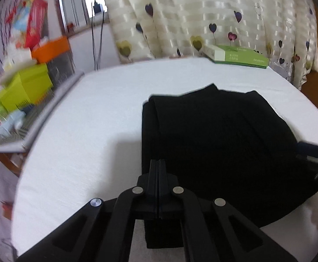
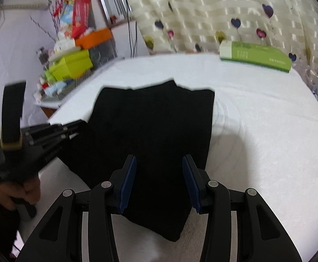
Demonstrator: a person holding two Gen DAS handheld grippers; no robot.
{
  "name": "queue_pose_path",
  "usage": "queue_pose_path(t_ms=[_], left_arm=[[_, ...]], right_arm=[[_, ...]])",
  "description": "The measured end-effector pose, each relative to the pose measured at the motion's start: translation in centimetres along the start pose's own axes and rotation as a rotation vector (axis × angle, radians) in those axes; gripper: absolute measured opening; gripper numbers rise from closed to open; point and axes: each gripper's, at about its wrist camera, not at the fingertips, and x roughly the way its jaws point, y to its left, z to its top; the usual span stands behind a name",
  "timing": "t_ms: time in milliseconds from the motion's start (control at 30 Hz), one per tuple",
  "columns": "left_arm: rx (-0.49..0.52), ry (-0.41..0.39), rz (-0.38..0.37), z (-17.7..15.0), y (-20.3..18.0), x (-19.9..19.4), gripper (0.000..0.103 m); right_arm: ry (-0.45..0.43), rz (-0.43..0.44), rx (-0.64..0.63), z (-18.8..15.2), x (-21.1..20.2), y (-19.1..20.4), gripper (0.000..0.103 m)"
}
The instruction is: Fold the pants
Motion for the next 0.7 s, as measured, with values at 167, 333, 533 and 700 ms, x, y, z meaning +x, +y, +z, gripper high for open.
queue_pose_path(t_ms=[167, 333, 533, 700], left_arm=[[-0.072, -0.035, -0.071, 0.8, 1.4, -1.5, 0.001], [-0.103, -0.087, -0.131, 2.8, 1.2, -2.9, 0.001], [-0.025, -0.042, -0.16, 5.0, -1.5, 0.4, 0.001], [0.027, -0.007, -0.125, 4.4, -2.0, 3.4, 0.001]], right_arm=[[-0.033, -0.005, 0.002, 0.5, -1.0, -0.4, 0.045], [-0.05, -0.01, -0.001, 2.0, -0.6, -1.4, 0.023], [-0.047, -0.041, 0.01, 4.7, 1.8, -2.8, 0.016], [-0.006, -0.067, 0.002, 5.9, 4.6, -3.7, 0.016]])
